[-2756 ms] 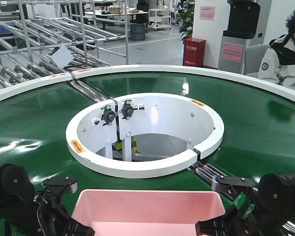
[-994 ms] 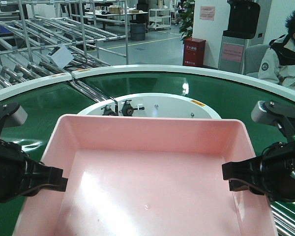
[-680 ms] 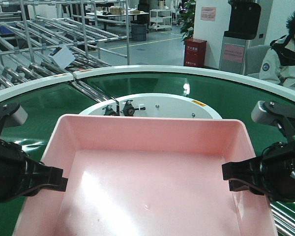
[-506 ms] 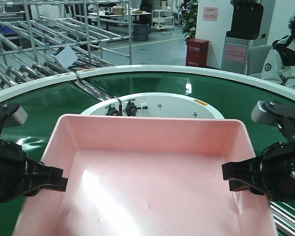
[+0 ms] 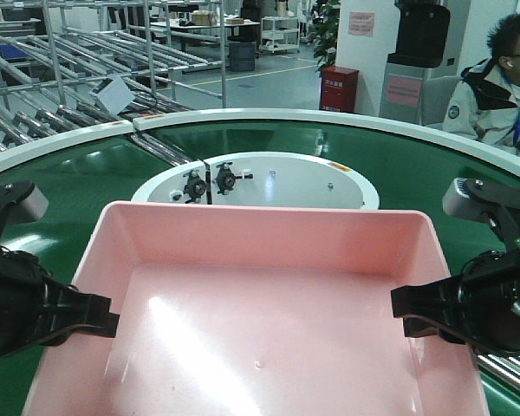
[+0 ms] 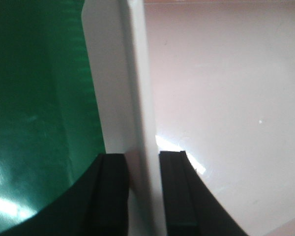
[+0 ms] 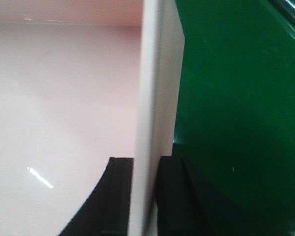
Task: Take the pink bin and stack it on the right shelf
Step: 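Hold the pink bin with both grippers while the base drives to the table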
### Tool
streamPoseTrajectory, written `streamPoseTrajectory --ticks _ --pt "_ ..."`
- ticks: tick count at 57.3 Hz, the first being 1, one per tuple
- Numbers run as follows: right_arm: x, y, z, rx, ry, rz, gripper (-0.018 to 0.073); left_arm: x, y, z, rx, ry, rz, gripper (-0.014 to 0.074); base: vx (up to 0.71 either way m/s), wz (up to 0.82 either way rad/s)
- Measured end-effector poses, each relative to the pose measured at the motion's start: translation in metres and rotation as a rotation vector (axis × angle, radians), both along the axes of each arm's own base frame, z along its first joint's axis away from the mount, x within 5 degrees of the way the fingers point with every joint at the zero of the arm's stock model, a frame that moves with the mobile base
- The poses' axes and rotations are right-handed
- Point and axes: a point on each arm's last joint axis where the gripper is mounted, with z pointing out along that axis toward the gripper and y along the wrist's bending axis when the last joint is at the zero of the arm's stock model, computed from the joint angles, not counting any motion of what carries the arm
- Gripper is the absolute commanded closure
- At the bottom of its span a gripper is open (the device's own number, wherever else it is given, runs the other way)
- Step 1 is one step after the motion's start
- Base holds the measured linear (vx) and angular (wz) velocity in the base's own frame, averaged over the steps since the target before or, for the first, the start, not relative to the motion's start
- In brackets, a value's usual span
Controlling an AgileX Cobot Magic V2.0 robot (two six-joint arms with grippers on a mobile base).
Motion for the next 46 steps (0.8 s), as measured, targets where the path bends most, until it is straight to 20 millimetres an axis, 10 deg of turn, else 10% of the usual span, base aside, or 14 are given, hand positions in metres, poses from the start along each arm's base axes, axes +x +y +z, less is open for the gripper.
streamPoseTrajectory --ticks 46 --pt "-0.0005 0.0 -0.0004 -0.001 0.007 0.001 0.0568 -0.0015 0.0001 -0.0012 0.008 0.018 -0.009 0.0598 -0.23 -0.51"
